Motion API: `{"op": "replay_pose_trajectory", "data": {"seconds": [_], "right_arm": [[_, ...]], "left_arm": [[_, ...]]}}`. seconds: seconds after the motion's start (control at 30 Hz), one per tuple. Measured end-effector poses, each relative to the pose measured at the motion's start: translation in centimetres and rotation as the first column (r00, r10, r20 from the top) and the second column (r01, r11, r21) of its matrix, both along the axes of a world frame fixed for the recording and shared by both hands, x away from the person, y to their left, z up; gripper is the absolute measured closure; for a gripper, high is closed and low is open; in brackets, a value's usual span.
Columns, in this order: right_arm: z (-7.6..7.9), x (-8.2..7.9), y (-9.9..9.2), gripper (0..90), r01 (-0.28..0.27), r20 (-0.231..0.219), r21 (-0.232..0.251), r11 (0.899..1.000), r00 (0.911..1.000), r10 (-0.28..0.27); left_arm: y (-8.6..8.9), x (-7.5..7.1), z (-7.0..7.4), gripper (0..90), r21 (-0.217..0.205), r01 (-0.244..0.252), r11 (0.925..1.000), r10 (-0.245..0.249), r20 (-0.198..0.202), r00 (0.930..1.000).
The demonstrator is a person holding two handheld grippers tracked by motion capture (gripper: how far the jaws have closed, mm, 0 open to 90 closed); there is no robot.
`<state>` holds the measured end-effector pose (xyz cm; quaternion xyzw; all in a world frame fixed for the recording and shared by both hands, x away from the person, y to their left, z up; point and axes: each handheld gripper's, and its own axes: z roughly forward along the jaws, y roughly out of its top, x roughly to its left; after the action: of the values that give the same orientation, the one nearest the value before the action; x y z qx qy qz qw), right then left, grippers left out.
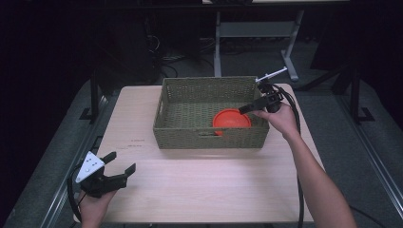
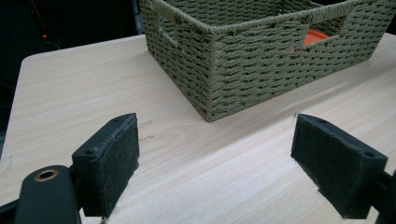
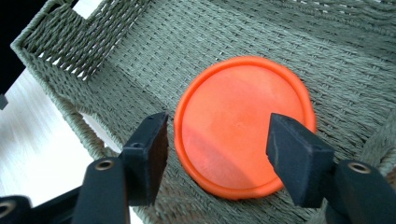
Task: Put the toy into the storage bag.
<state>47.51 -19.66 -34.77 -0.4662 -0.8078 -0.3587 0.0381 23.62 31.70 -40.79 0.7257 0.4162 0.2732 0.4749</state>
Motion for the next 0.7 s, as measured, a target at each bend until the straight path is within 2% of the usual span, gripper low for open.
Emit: {"op": "replay_pose_trajectory", "data": {"seconds": [0.17,0.37,0.7], "right_arm": [[0.4,-0.8,-0.1,30.0,0.005,0.024,-0.005,1.0,0.9997,-0.005],[0.9,-1.6,-0.2,28.1,-0.006,0.038,-0.01,1.0,0.9992,0.006],[1.8,-3.7,-0.9,27.9,-0.014,0.083,0.038,0.999,0.9965,0.011]], "left_arm": [[0.0,0.0,0.0,14.7,-0.002,0.003,1.0,-0.003,-0.001,1.0],[0.0,0.0,0.0,14.7,-0.004,0.003,1.0,-0.003,-0.004,1.0],[0.0,0.0,0.0,14.7,-0.006,0.002,1.0,-0.002,-0.002,1.0]]}}
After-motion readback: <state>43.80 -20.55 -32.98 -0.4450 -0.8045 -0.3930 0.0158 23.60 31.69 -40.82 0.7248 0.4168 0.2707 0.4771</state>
